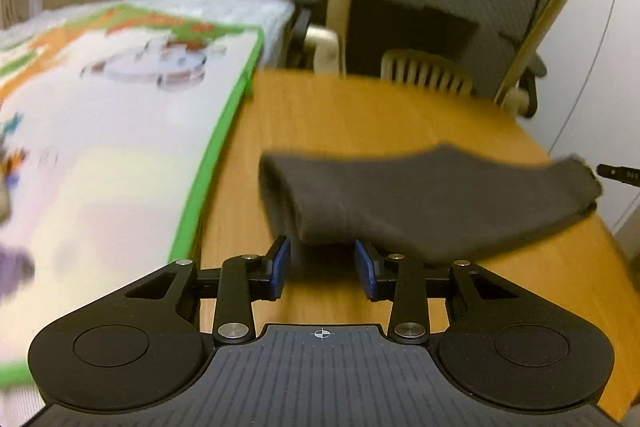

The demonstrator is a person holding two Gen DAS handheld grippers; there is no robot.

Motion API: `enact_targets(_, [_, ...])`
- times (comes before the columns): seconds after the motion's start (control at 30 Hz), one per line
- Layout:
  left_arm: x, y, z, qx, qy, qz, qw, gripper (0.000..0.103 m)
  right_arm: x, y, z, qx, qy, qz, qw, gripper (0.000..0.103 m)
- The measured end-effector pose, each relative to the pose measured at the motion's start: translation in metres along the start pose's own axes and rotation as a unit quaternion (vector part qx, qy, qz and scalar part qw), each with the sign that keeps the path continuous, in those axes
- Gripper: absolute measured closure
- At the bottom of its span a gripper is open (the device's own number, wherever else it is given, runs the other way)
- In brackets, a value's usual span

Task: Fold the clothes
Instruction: 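Grasp the lace-trimmed cuffs with the right tool and lift them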

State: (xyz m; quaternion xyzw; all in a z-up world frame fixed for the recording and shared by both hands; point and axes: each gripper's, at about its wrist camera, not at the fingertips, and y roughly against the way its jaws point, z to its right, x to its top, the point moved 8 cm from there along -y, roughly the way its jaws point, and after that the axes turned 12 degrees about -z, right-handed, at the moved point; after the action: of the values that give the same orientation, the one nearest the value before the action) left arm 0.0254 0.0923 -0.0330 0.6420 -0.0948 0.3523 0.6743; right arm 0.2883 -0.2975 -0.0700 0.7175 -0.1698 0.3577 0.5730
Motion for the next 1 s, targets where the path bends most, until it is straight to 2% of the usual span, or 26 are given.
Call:
enact_targets(0.03, [-0.002, 0.004, -0.001, 0.000, 0.003, 0.004, 1.0000, 0.059, -0.005, 0.003, 0.006, 0.001, -0.013, -0.003, 1.000, 0.092])
enact_targets(0.07, [0.000, 0.007, -0.002, -0.001, 0.006, 0.011, 0.9999, 0.056, -0.007, 0.008, 0.010, 0.006, -0.024, -0.003, 1.000, 0.086])
enact_targets(0.1, [0.005, 0.012, 0.000, -0.004, 0.009, 0.023, 0.9997, 0.049, -0.007, 0.013, 0.010, 0.015, -0.031, 0.001, 0.999, 0.075])
enact_targets(0.17, [0.018, 0.020, 0.009, -0.020, 0.010, 0.048, 0.9986, 0.042, -0.005, 0.019, 0.008, 0.033, -0.038, 0.010, 0.999, 0.060])
enact_targets(0.23, [0.030, 0.022, 0.023, -0.040, 0.009, 0.066, 0.9970, 0.022, -0.004, 0.016, -0.002, 0.048, -0.036, 0.004, 0.998, 0.058])
enact_targets(0.3, [0.040, 0.013, 0.040, -0.059, 0.003, 0.072, 0.9957, 0.013, -0.007, 0.006, -0.011, 0.051, -0.036, -0.009, 0.998, 0.056])
enact_targets(0.37, [0.044, -0.008, 0.054, -0.067, -0.002, 0.057, 0.9961, 0.012, -0.015, -0.010, -0.018, 0.048, -0.042, -0.032, 0.997, 0.060])
enact_targets(0.4, [0.043, -0.020, 0.059, -0.068, -0.002, 0.043, 0.9968, 0.012, -0.020, -0.016, -0.021, 0.047, -0.045, -0.044, 0.997, 0.070])
enact_targets(0.47, [0.036, -0.040, 0.058, -0.052, 0.001, 0.014, 0.9985, 0.012, -0.026, -0.013, -0.030, 0.044, -0.039, -0.043, 0.997, 0.071])
enact_targets(0.57, [0.024, -0.053, 0.041, -0.010, -0.008, 0.006, 0.9999, 0.015, -0.034, -0.004, -0.036, 0.047, -0.034, -0.049, 0.997, 0.071])
enact_targets(0.63, [0.019, -0.051, 0.031, 0.022, -0.018, 0.010, 0.9996, 0.015, -0.042, 0.001, -0.040, 0.064, -0.035, -0.053, 0.996, 0.066])
enact_targets(0.7, [0.016, -0.049, 0.023, 0.046, -0.017, 0.010, 0.9988, 0.015, -0.051, 0.005, -0.046, 0.076, -0.034, -0.053, 0.995, 0.056])
enact_targets(0.8, [0.015, -0.046, 0.018, 0.064, -0.017, 0.010, 0.9978, 0.015, -0.055, 0.007, -0.056, 0.076, -0.029, -0.040, 0.996, 0.051])
enact_targets(0.87, [0.017, -0.041, 0.020, 0.065, -0.005, 0.010, 0.9978, 0.014, -0.056, 0.006, -0.057, 0.075, -0.034, -0.037, 0.996, 0.050])
enact_targets(1.0, [0.032, -0.021, 0.046, 0.020, 0.008, 0.041, 0.9989, 0.009, -0.057, 0.008, -0.055, 0.070, -0.038, -0.035, 0.996, 0.044])
